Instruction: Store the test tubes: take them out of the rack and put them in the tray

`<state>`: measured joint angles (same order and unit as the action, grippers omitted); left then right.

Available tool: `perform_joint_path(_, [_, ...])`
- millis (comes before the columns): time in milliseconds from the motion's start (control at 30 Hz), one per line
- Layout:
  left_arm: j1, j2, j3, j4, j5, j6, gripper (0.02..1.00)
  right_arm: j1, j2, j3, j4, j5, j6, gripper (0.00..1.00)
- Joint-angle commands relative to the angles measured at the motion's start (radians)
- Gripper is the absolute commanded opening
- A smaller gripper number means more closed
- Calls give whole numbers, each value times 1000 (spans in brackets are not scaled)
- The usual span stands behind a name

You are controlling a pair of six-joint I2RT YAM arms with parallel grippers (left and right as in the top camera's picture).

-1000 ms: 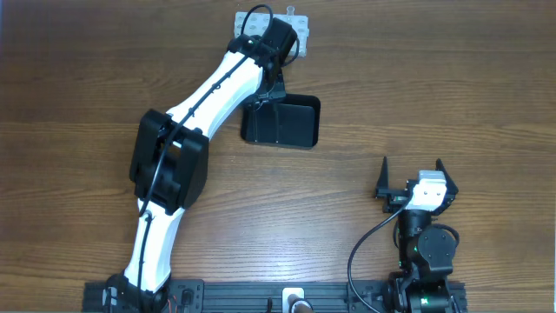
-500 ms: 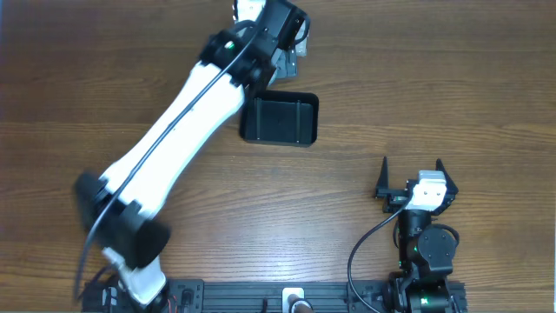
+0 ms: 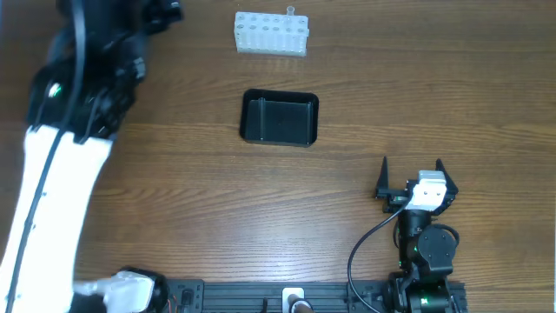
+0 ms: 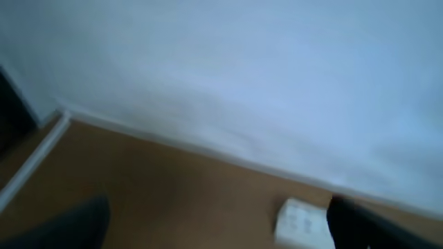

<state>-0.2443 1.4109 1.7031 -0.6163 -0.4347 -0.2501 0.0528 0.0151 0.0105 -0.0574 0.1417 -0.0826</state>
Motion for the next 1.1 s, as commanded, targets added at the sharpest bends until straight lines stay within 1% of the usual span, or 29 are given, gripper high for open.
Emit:
perform_joint_path(33, [97,-271,-333,266,240,216,996,-6,-3,-5,-3,9,-1,993])
perform_joint_path(133, [139,-485,-613,474,332,278,998,-6,-3,-5,-3,9,-1,991])
perform_joint_path(200, [145,-645,-781,548,341,312,998,-6,-3,-5,-3,9,-1,991])
perform_joint_path(300, [145,-919,-1014,577,341,330,998,-6,-3,-5,-3,9,-1,991])
perform_joint_path(400, [145,-1125,-1168,575,341,330,998,-6,-3,-5,-3,9,-1,993])
perform_joint_path(533, [161,-1292,-1335,572,344,329,1000,-6,-3,-5,-3,9,-1,991])
perform_joint_path(667, [185,-1411,-1488,586,361,329,1000,-6,-3,-5,-3,9,-1,993])
perform_joint_path(800, [190,-1408,-1579,644,387,329,1000,-6,-3,-5,-3,9,-1,993])
perform_joint_path(1100, [190,-1408,-1579,644,387,329,1000,-6,-3,-5,-3,9,-1,993])
